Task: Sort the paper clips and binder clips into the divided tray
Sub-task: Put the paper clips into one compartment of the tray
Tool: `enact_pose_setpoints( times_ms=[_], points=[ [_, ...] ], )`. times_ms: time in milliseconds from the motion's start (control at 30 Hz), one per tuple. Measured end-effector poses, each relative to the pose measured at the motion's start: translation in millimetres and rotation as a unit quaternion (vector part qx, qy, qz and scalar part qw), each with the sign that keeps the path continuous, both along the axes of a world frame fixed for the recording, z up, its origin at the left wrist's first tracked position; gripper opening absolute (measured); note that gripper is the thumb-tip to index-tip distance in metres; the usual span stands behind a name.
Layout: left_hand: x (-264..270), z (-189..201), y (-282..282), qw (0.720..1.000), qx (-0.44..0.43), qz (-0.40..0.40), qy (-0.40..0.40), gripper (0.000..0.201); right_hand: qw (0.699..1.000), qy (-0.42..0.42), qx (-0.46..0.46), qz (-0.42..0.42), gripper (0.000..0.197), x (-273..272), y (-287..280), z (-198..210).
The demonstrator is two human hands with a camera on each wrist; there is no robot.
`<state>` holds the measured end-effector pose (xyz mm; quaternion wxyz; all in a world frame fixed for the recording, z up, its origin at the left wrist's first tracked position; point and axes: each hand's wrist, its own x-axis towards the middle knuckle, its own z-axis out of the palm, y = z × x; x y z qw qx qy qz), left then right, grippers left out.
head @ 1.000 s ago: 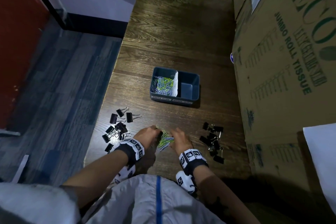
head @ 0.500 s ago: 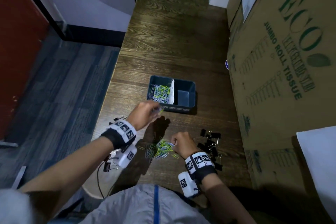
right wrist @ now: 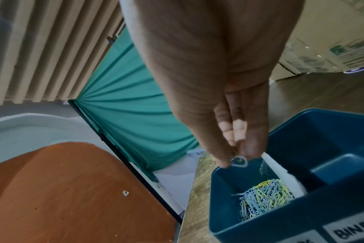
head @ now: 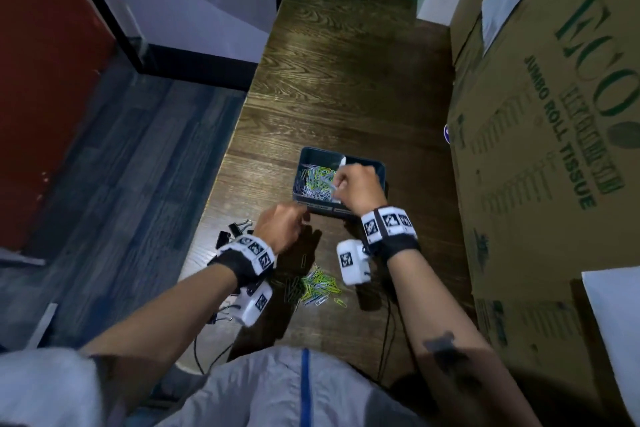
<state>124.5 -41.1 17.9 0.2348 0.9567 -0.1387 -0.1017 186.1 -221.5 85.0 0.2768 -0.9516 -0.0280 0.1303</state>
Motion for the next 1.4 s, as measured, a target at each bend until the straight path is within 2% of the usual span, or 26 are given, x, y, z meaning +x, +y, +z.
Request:
enact_pose_setpoints(
  times_ms=[67, 133, 233, 300, 367, 433, 567, 633, 700, 767, 900, 933, 967, 1067, 1133, 1233, 1400],
  points=[
    [-25.2, -13.0, 4.3, 0.999, 0.011, -0.008, 0.048, 0.022, 1.0, 0.008, 0.006, -0.016, 0.016, 13.7, 7.9, 0.1],
    [-47.1, -26.9, 7.0, 0.995, 0.024, -0.012, 0.097, 0.023, 1.0, 0.001, 0.011, -0.029, 0.027, 15.7, 8.3, -3.4],
    [-70.9, -42.2, 11.9, 0.984, 0.076, -0.018, 0.161, 0.028, 0.997, -0.013, 0.057, -0.047, 0.021, -5.4, 3.2, -16.9],
    [-81.2, -49.7, 14.6, 0.974, 0.096, -0.021, 0.205, 0.039, 0.993, 0.052, 0.09, -0.051, 0.018, -28.6, -0.5, -39.3],
    [-88.3, -55.0, 13.4, 0.968, 0.092, -0.014, 0.232, 0.05, 0.988, 0.139, 0.051, -0.043, 0.022, -56.5, -7.5, -65.9],
    [-89.8, -58.2, 9.4, 0.969, 0.078, -0.007, 0.233, 0.055, 0.976, 0.21, -0.018, -0.051, 0.024, -83.5, -17.2, -91.0],
    [-86.9, -62.9, -0.2, 0.971, 0.059, -0.012, 0.231, 0.046, 0.945, 0.297, -0.128, -0.037, 0.025, -128.3, -30.5, -119.2],
    [-85.3, -67.1, -3.5, 0.972, 0.047, -0.011, 0.23, 0.04, 0.948, 0.29, -0.125, -0.042, 0.016, -139.1, -32.3, -128.8],
    [-84.7, -71.2, -4.9, 0.973, 0.027, -0.019, 0.229, 0.031, 0.954, 0.271, -0.109, -0.063, 0.021, -144.1, -30.5, -137.7],
    [-84.3, -74.0, -4.6, 0.974, -0.009, -0.023, 0.224, 0.032, 0.959, 0.258, -0.077, -0.086, 0.026, -146.2, -25.5, -143.7],
    [-82.7, -75.2, 0.1, 0.978, -0.083, 0.029, 0.188, 0.026, 0.969, 0.229, -0.018, -0.093, 0.026, -145.6, -19.5, -142.9],
    [-81.9, -74.4, 1.5, 0.982, -0.066, 0.03, 0.175, 0.03, 0.972, 0.219, -0.016, -0.086, 0.027, -143.8, -21.0, -140.9],
    [-81.1, -75.0, 3.2, 0.984, -0.033, 0.021, 0.171, 0.046, 0.975, 0.209, -0.022, -0.068, 0.035, -142.7, -23.3, -141.0],
    [-81.4, -75.7, 3.2, 0.98, 0.074, -0.053, 0.177, 0.107, 0.972, 0.222, -0.067, 0.043, 0.087, -142.5, -29.5, -141.4],
    [-84.8, -78.4, -1.9, 0.971, 0.139, -0.104, 0.162, 0.122, 0.967, 0.213, -0.095, 0.102, 0.106, -145.0, -28.9, -144.6],
    [-89.5, -82.6, -12.6, 0.97, 0.152, -0.121, 0.148, 0.111, 0.967, 0.189, -0.123, 0.123, 0.099, -148.3, -16.1, -147.3],
    [-90.5, -85.2, -15.8, 0.98, 0.091, -0.121, 0.128, 0.062, 0.973, 0.163, -0.123, 0.108, 0.066, -154.7, -7.8, -148.6]
  ],
)
